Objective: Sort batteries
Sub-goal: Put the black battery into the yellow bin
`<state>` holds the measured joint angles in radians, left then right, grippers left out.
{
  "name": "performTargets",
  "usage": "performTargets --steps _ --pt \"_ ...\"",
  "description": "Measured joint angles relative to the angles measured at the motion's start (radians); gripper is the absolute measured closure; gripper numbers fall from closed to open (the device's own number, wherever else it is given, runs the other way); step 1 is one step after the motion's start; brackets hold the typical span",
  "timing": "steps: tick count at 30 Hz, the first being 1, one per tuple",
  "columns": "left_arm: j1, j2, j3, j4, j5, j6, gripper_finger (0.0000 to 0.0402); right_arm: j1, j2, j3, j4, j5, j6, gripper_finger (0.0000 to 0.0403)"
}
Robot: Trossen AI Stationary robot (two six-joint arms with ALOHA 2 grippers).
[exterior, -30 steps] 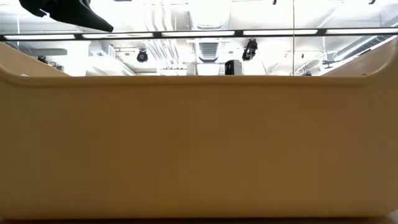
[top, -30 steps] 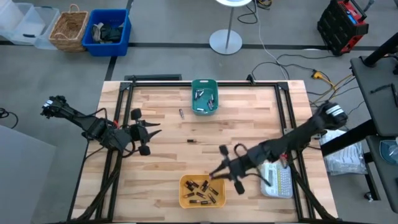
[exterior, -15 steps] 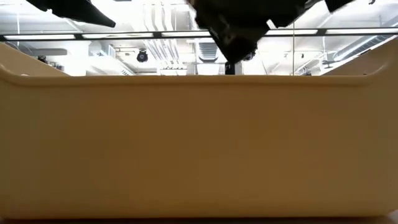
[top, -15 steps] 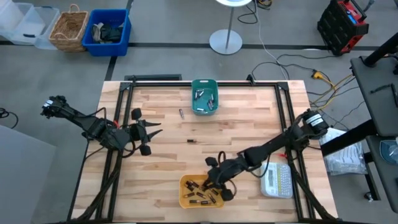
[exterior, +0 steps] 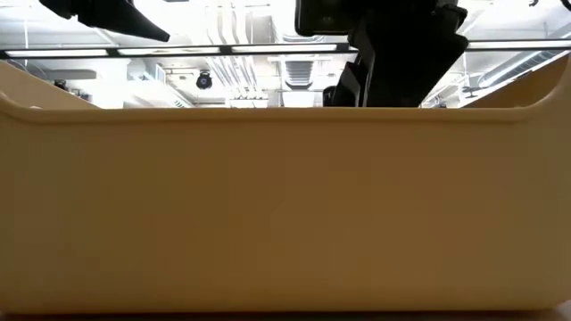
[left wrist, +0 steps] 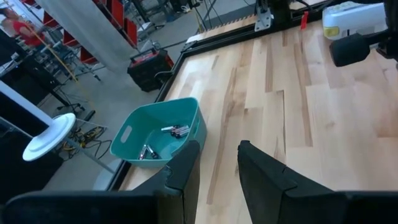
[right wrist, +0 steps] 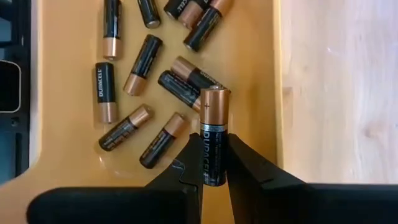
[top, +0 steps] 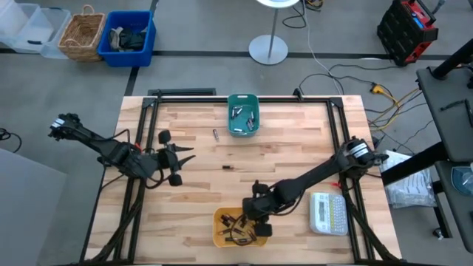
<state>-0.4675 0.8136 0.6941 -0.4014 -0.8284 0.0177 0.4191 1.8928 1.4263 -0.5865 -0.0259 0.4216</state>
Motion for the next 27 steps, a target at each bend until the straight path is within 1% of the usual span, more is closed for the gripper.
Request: performTargets --steps 4,8,21,27 --pt "0.000 0.009 0.000 0.006 0.000 0.001 0.0312 0.002 0.029 0.050 -0.062 0.001 0.001 0.0365" --pt "0.000 0.009 0.000 0.006 0.000 0.003 0.0312 0.004 0.047 0.076 -0.067 0.002 -0.019 0.0354" --pt "0.000 0.009 0.000 0.006 0.000 0.004 0.0312 0.007 0.047 0.100 -0.088 -0.002 -0.021 0.0344" --pt "0.000 0.010 0.000 0.006 0.000 0.003 0.0312 0.007 0.047 0.100 -0.088 -0.001 -0.021 0.0318"
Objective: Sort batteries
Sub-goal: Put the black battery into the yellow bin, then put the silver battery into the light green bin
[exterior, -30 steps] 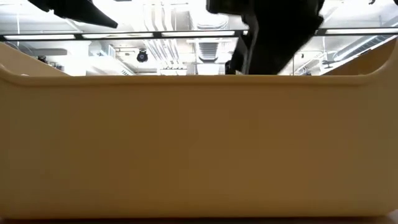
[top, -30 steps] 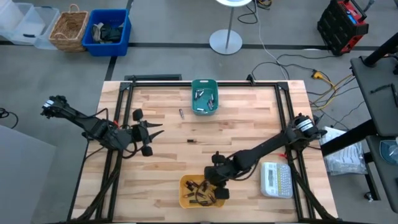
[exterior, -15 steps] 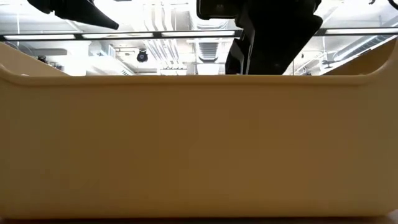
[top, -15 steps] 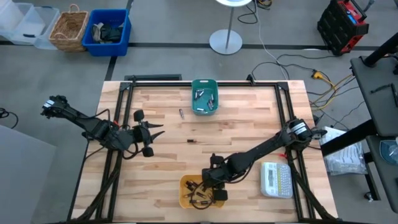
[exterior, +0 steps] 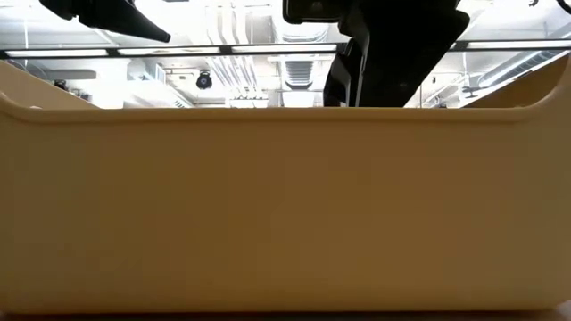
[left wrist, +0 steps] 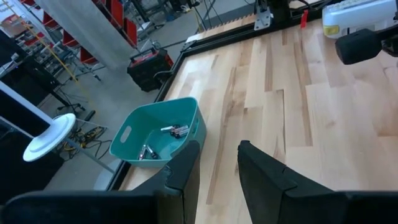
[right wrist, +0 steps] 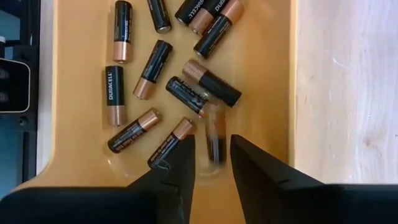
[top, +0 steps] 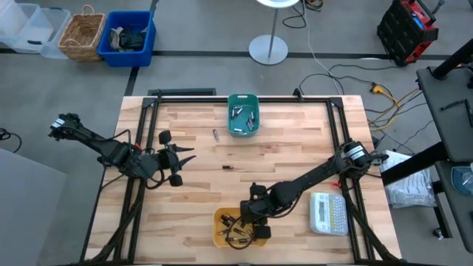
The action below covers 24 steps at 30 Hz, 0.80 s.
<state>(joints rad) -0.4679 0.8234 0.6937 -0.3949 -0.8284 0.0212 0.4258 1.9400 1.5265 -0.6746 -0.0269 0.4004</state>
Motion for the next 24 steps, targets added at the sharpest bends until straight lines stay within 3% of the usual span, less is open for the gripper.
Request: performTargets --steps 13,24 --pt "0.000 0.000 0.000 0.006 0.000 -0.016 0.0312 0.000 -0.001 0.022 0.002 0.000 -0.019 0.0277" --pt "0.000 0.034 0.000 0.137 0.000 -0.030 0.0317 -0.002 -0.075 0.064 -0.002 0.003 -0.259 0.0301"
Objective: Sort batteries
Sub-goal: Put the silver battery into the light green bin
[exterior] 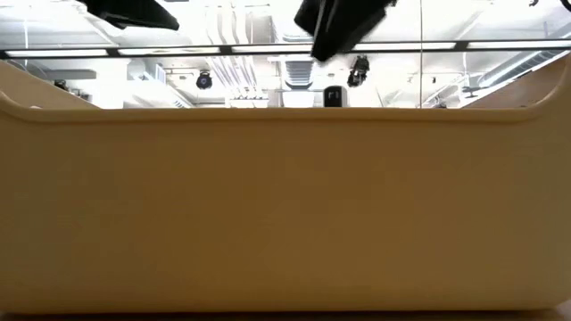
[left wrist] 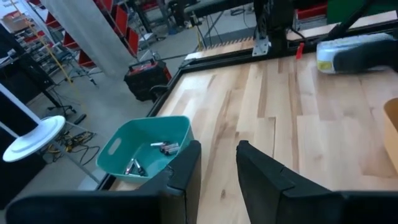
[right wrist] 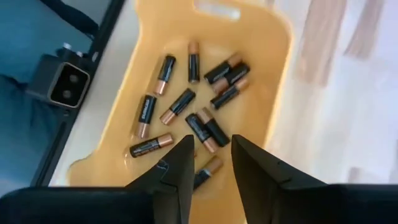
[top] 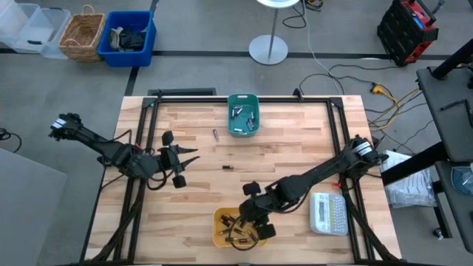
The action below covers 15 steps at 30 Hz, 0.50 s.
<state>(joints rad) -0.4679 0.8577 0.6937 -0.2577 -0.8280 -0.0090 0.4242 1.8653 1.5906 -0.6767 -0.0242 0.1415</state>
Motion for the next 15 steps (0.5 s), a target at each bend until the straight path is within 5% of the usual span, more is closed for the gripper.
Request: performTargets --steps 9,15 --pt "0.009 0.090 0.000 0.091 0.001 -0.016 0.0326 -0.014 -0.152 -0.018 -0.062 0.061 -0.179 0.0328" --pt "0.089 0.114 0.026 0.088 0.037 -0.170 0.0326 -0.058 -0.295 -0.106 -0.074 0.146 -0.137 0.0330"
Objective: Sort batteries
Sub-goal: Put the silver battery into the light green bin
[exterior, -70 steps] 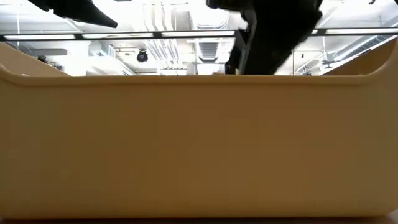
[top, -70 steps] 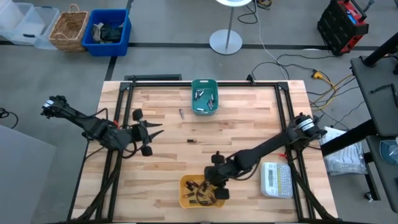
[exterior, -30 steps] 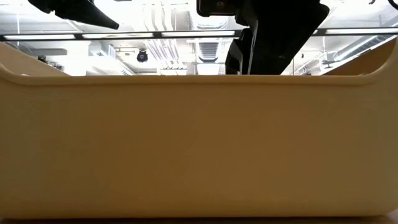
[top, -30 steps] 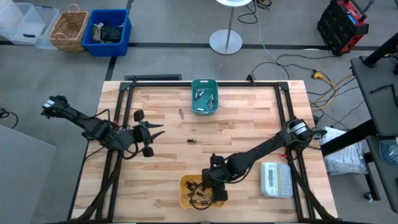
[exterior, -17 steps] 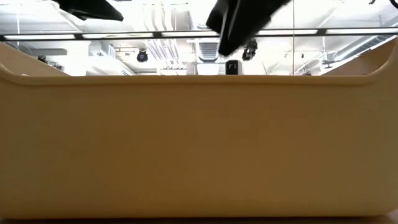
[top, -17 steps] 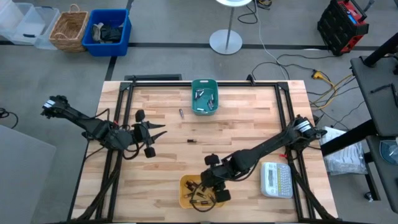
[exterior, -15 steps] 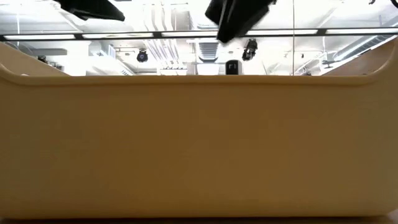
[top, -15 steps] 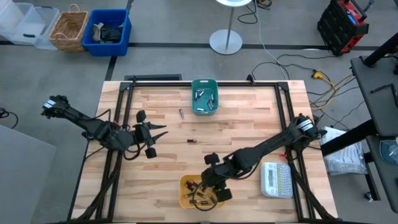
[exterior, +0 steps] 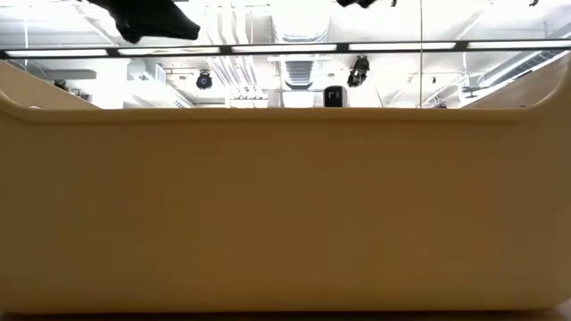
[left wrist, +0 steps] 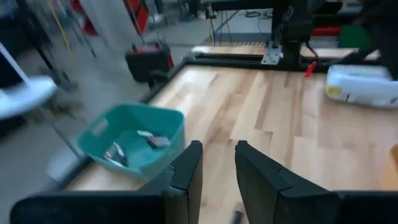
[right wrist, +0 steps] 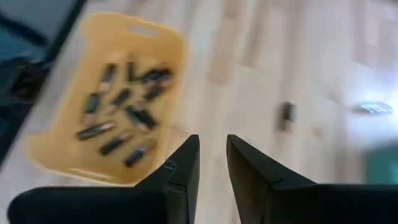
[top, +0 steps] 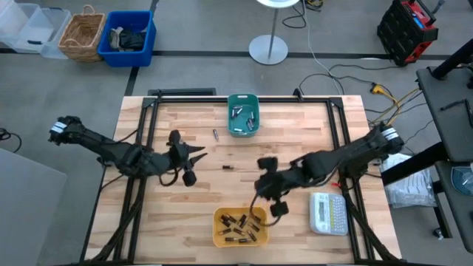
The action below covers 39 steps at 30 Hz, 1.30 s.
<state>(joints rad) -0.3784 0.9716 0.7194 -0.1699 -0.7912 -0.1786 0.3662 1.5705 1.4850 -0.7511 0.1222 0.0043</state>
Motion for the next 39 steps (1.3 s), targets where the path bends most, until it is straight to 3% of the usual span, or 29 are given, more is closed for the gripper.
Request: performTargets --steps 7,17,21,29,39 --pt "0.181 0.034 0.034 -0.083 0.189 -0.225 0.0326 -0.045 -0.159 -0.172 0.006 0.236 0.139 0.0314" --pt "0.343 0.150 0.033 -0.109 0.201 -0.432 0.0326 -0.055 -0.291 -0.370 0.070 0.439 0.318 0.0309" --pt "0.383 0.210 0.032 -0.109 0.218 -0.513 0.0326 -0.055 -0.308 -0.437 0.110 0.454 0.307 0.0322" --pt "0.442 0.340 0.032 -0.108 0.242 -0.762 0.0326 -0.057 -0.310 -0.429 0.136 0.455 0.313 0.0339" --pt "0.532 0.481 0.106 -0.136 0.251 -0.771 0.0326 -0.057 -0.312 -0.432 0.132 0.455 0.272 0.0319"
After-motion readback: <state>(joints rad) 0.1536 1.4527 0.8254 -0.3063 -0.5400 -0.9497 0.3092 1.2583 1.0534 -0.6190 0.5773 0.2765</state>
